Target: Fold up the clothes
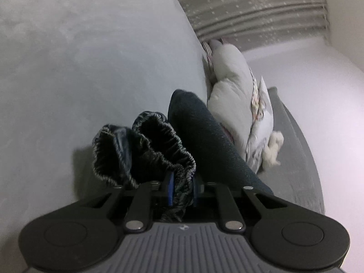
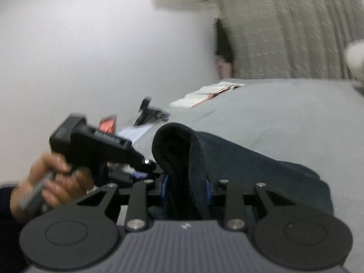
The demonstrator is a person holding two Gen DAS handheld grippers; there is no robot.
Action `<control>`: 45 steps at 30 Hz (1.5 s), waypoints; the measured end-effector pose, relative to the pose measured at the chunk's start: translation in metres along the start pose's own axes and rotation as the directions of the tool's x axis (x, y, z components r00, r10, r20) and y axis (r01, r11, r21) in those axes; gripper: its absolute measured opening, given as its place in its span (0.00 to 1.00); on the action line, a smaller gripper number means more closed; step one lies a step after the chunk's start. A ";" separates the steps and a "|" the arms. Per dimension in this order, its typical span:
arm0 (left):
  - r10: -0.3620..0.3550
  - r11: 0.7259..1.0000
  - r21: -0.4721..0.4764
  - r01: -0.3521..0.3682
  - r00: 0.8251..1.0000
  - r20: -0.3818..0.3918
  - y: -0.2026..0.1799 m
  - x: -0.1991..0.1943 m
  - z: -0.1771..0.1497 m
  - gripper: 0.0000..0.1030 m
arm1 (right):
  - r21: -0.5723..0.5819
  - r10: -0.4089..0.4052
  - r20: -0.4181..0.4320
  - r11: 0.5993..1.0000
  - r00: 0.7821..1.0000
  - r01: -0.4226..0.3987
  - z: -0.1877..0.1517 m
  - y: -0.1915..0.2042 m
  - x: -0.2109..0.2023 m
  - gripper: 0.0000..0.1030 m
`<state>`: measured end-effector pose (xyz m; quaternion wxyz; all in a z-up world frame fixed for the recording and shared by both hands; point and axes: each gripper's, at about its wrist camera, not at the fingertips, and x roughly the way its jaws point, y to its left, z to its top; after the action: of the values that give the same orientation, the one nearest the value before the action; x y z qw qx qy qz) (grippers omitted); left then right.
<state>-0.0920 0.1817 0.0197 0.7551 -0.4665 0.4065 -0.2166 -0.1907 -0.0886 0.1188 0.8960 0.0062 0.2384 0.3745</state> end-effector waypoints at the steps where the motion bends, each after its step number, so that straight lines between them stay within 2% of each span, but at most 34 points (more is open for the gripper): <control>1: 0.026 1.000 -0.005 -0.026 1.000 -0.011 0.009 -0.004 -0.004 0.12 | -0.036 0.019 -0.049 0.999 0.999 -0.021 -0.004 0.008 0.004 0.26; 5: 0.078 0.996 -0.030 -0.079 0.996 -0.032 0.031 -0.013 -0.008 0.12 | -0.137 0.032 -0.183 0.989 0.983 -0.058 -0.026 0.038 0.032 0.32; 8: 0.097 0.995 -0.033 -0.099 0.994 -0.042 0.033 -0.016 -0.005 0.12 | -0.233 -0.026 -0.203 0.972 0.979 -0.022 -0.034 0.057 0.045 0.35; 9: 0.096 0.992 -0.075 -0.099 0.995 -0.039 0.036 -0.020 0.002 0.11 | -0.238 -0.038 -0.200 0.971 0.979 -0.011 -0.035 0.059 0.046 0.36; 11: 0.062 0.993 -0.102 -0.060 0.998 0.018 0.036 -0.034 0.010 0.05 | -0.245 -0.075 -0.183 0.969 0.980 0.029 -0.037 0.064 0.046 0.36; 13: 0.029 0.995 -0.097 -0.020 0.996 0.090 0.032 -0.050 0.016 0.05 | -0.227 -0.091 -0.172 0.973 0.981 0.050 -0.038 0.066 0.047 0.37; 15: 0.006 0.996 -0.087 0.003 0.995 0.096 0.030 -0.053 0.020 0.05 | -0.242 -0.105 -0.164 0.968 0.981 0.063 -0.038 0.072 0.052 0.44; 17: 0.016 0.996 -0.084 -0.010 0.997 0.070 0.028 -0.045 0.018 0.06 | -0.265 -0.098 -0.162 0.963 0.982 0.052 -0.039 0.078 0.054 0.68; 19: 0.033 0.997 -0.068 -0.028 0.997 0.075 0.023 -0.041 0.015 0.07 | -0.264 -0.051 -0.164 0.964 0.985 0.006 -0.037 0.082 0.053 0.74; 21: 0.047 0.999 -0.031 -0.044 0.994 0.104 0.013 -0.040 0.015 0.08 | -0.200 0.035 -0.150 0.978 0.988 -0.064 -0.025 0.072 0.043 0.73; 23: 0.006 1.000 0.007 -0.007 0.988 0.154 0.001 -0.047 0.015 0.14 | -0.107 0.115 -0.101 0.986 0.988 -0.126 -0.010 0.055 0.025 0.75; 25: -0.040 0.998 0.059 0.029 0.979 0.201 -0.013 -0.052 0.015 0.18 | -0.025 0.124 -0.020 0.992 0.992 -0.124 0.003 0.034 0.003 0.81; 27: -0.030 0.996 0.085 0.014 0.980 0.197 -0.022 -0.044 0.013 0.23 | 0.060 0.079 0.042 0.995 0.996 -0.082 0.011 0.010 -0.012 0.85; 28: -0.016 0.994 0.109 -0.005 0.982 0.189 -0.030 -0.034 0.009 0.24 | 0.133 0.019 0.063 0.991 0.998 -0.027 0.012 -0.009 -0.017 0.85; 31: 0.031 0.987 0.153 -0.057 0.985 0.167 -0.045 -0.013 0.002 0.25 | 0.242 -0.158 0.009 0.958 0.987 0.151 0.001 -0.041 -0.011 0.85; 32: 0.073 0.978 0.180 -0.103 0.984 0.164 -0.050 -0.004 -0.003 0.29 | 0.258 -0.207 -0.020 0.944 0.978 0.205 -0.004 -0.048 -0.007 0.85; 33: 0.124 0.960 0.227 -0.165 0.975 0.185 -0.057 0.005 -0.010 0.33 | 0.248 -0.236 -0.058 0.938 0.970 0.243 -0.009 -0.051 -0.001 0.85; 35: 0.210 0.909 0.310 -0.277 0.949 0.234 -0.067 0.018 -0.022 0.35 | 0.223 -0.265 -0.130 0.931 0.955 0.289 -0.019 -0.054 0.013 0.86; 37: 0.269 0.861 0.366 -0.352 0.928 0.258 -0.070 0.031 -0.031 0.36 | 0.155 -0.286 -0.183 0.936 0.940 0.315 -0.028 -0.048 0.028 0.89; 39: 0.303 0.837 0.384 -0.389 0.915 0.266 -0.072 0.038 -0.035 0.35 | 0.109 -0.307 -0.212 0.936 0.928 0.335 -0.037 -0.041 0.038 0.91; 40: 0.344 0.813 0.392 -0.430 0.899 0.272 -0.068 0.043 -0.036 0.31 | 0.103 -0.311 -0.221 0.935 0.925 0.339 -0.042 -0.039 0.042 0.91; 42: 0.378 0.789 0.400 -0.466 0.882 0.282 -0.066 0.048 -0.037 0.10 | 0.105 -0.309 -0.235 0.935 0.922 0.340 -0.048 -0.038 0.044 0.91; 43: 0.387 0.791 0.390 -0.472 0.879 0.278 -0.061 0.047 -0.034 0.04 | 0.104 -0.308 -0.239 0.935 0.921 0.340 -0.049 -0.038 0.044 0.92; 44: 0.397 0.793 0.378 -0.477 0.876 0.274 -0.056 0.046 -0.031 0.03 | 0.107 -0.305 -0.241 0.935 0.921 0.338 -0.048 -0.040 0.047 0.92; 45: 0.391 0.799 0.377 -0.468 0.881 0.265 -0.054 0.045 -0.030 0.03 | 0.110 -0.303 -0.244 0.935 0.921 0.337 -0.048 -0.041 0.050 0.92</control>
<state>-0.0877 0.1085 0.0416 0.9008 -0.2003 0.3764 -0.0819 -0.1542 -0.0927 0.0474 0.9098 -0.0076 0.3625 0.2021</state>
